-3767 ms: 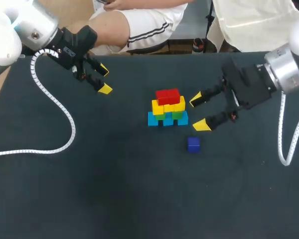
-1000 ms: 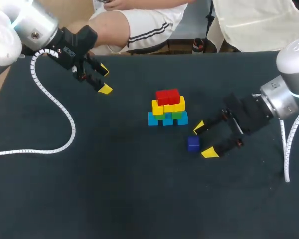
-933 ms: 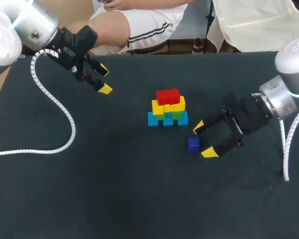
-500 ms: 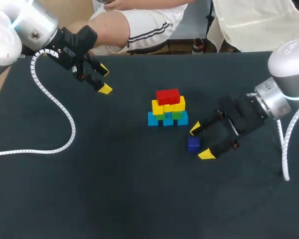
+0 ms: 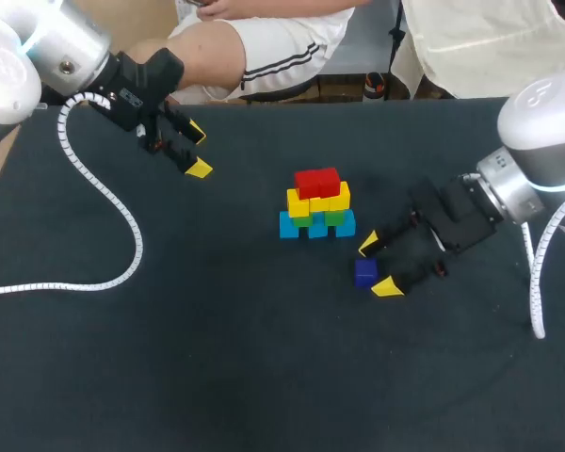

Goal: Place the blue cubes, place green cubes on the blue cubes, place the yellow cubes on the green cubes, then place the red cubes on the yellow cubes, and place purple cube on the red cubes.

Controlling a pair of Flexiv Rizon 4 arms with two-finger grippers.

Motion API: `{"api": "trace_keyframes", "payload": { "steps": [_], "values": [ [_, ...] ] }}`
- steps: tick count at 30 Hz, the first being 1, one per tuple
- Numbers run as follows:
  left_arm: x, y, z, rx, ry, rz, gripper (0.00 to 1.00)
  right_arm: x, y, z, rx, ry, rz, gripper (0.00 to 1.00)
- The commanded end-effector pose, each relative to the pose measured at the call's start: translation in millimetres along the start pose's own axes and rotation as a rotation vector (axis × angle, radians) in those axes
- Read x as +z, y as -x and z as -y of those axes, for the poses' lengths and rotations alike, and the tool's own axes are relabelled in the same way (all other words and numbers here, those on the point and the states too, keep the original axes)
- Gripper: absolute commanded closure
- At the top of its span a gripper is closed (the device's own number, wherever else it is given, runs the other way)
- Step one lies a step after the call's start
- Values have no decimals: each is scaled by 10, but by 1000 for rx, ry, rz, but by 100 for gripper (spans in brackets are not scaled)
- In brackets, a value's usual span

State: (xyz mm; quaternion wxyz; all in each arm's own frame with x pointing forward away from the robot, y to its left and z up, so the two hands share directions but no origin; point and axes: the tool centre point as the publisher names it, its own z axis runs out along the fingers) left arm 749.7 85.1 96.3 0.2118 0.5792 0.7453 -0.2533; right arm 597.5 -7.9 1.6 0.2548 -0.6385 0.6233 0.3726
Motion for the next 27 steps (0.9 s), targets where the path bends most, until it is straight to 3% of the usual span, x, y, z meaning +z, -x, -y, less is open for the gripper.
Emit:
{"api": "trace_keyframes", "payload": {
  "steps": [1, 6, 8, 15, 17, 18, 27],
  "values": [
    [-5, -11, 4, 3, 1, 2, 0, 28, 12, -15, 6, -13, -16, 47],
    [-5, -11, 4, 3, 1, 2, 0, 76, -3, -4, 11, -11, -30, 37],
    [-5, -11, 4, 3, 1, 2, 0, 89, -9, -1, 11, -11, -35, 38],
    [-5, -11, 4, 3, 1, 2, 0, 82, -8, -23, 11, -32, -43, 72],
    [-5, -11, 4, 3, 1, 2, 0, 67, -11, -33, 10, -36, -46, 95],
    [-5, -11, 4, 3, 1, 2, 0, 60, -14, -38, 11, -37, -47, 100],
    [-5, -11, 4, 3, 1, 2, 0, -23, 39, -169, 77, -33, -5, 100]
  ]
}}
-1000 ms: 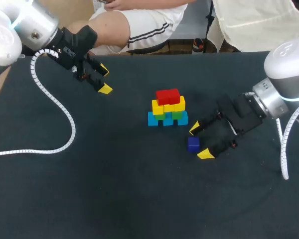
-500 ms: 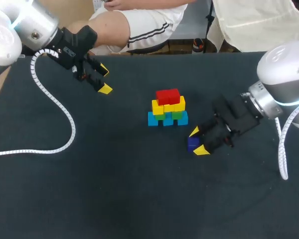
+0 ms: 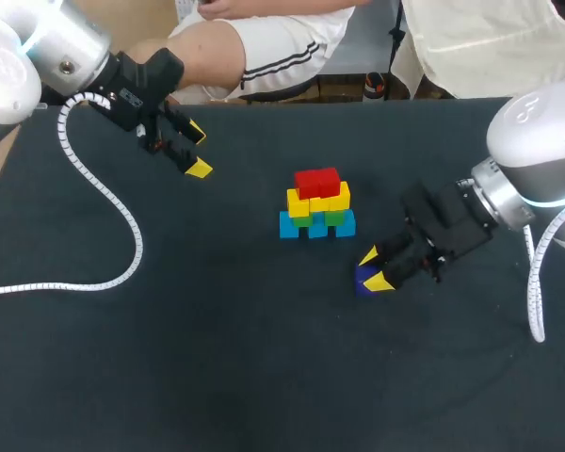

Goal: Place the blue cubes, place green cubes on the blue cubes, place the yellow cubes on the green cubes, then place the red cubes on the yellow cubes, and place purple cube on the red cubes.

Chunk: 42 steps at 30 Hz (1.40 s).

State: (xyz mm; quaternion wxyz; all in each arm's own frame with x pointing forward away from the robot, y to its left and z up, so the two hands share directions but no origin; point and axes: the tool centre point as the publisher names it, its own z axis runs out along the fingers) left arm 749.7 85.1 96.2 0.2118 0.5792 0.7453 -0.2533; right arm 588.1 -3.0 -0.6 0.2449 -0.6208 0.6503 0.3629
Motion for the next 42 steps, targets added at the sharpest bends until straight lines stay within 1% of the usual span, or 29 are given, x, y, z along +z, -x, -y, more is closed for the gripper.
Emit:
{"api": "trace_keyframes", "payload": {
  "steps": [1, 4, 7, 14, 19, 29, 35, 42],
  "values": [
    [-5, -10, 4, 3, 1, 2, 0, -114, 44, -101, 24, -6, 25, 100],
    [-5, -10, 4, 3, 1, 2, 0, -179, 127, -143, 39, -4, 28, 100],
    [-5, -10, 4, 3, 1, 2, 0, -244, 257, -174, 38, -3, 24, 100],
    [-5, -10, 4, 3, 1, 2, 0, -395, 593, -201, 1, -15, -27, 100],
    [-5, -10, 4, 3, 1, 2, 0, -495, 774, -191, -19, -26, -44, 100],
    [-5, -10, 4, 3, 1, 2, 0, -659, 1018, -128, -44, -46, -61, 100],
    [-5, -10, 4, 3, 1, 2, 0, -717, 1162, -161, -85, -60, -76, 100],
    [-5, -10, 4, 3, 1, 2, 0, -717, 1162, -161, -85, -60, -76, 100]
  ]
}}
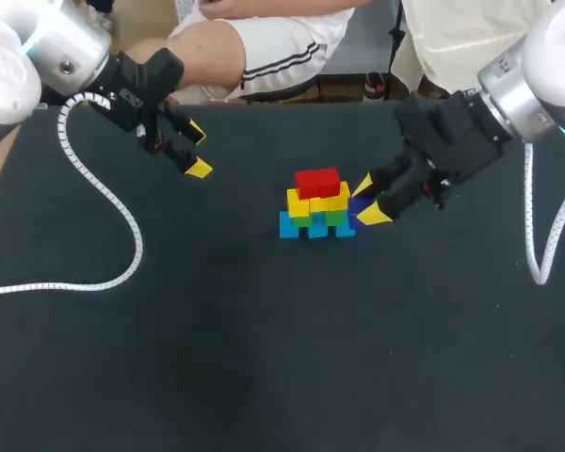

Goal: Place the blue cubes, place green cubes on the blue cubes, place the yellow cubes on the green cubes, then place the red cubes on the yellow cubes, and place purple cube on the red cubes.

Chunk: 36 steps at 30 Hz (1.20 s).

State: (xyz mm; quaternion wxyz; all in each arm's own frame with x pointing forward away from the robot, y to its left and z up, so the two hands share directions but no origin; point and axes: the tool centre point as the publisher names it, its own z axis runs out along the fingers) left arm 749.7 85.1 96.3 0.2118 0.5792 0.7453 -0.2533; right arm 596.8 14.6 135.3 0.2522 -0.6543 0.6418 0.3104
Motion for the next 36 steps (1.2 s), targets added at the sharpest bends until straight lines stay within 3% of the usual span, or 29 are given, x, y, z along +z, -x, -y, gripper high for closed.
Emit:
{"api": "trace_keyframes", "payload": {
  "steps": [1, 11, 19, 24, 36],
  "values": [
    [-5, -11, 4, 3, 1, 2, 0, -5, -1, -24, 0, -5, 0, 100],
    [-5, -11, 4, 3, 1, 2, 0, -5, -1, -24, 0, -5, 0, 100],
    [-5, -11, 4, 3, 1, 2, 0, -233, 325, 127, -69, -45, -57, 100],
    [-5, -11, 4, 3, 1, 2, 0, -152, 416, 222, -61, -62, -63, 100],
    [-5, -11, 4, 3, 1, 2, 0, 74, 362, 430, -28, -59, -32, 100]
  ]
}}
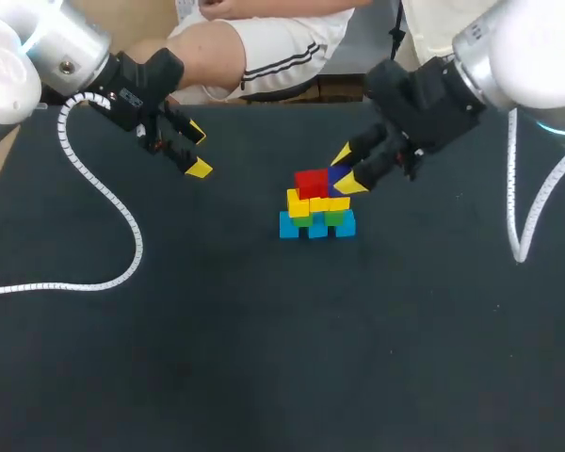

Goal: Place the blue cubes, place green cubes on the blue cubes, place the yellow cubes on the green cubes, then place the red cubes on the yellow cubes, and place purple cube on the red cubes.

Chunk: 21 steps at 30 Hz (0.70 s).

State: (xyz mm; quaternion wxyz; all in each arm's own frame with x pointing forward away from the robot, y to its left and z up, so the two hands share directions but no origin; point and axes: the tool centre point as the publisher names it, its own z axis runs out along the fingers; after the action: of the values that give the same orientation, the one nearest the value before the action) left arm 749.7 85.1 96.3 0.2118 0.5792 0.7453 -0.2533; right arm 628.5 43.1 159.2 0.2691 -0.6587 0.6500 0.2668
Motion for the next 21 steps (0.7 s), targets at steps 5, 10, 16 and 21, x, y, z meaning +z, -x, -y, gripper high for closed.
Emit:
{"api": "trace_keyframes", "payload": {
  "steps": [5, 10, 16, 21],
  "values": [
    [-5, -11, 4, 3, 1, 2, 0, 92, -59, 166, 10, 40, 33, 100],
    [-5, -11, 4, 3, 1, 2, 0, 102, -120, 256, 14, 70, 73, 100],
    [-5, -11, 4, 3, 1, 2, 0, 132, -73, 326, 11, 90, 81, 100],
    [-5, -11, 4, 3, 1, 2, 0, 154, -35, 331, 18, 107, 69, 100]
  ]
}}
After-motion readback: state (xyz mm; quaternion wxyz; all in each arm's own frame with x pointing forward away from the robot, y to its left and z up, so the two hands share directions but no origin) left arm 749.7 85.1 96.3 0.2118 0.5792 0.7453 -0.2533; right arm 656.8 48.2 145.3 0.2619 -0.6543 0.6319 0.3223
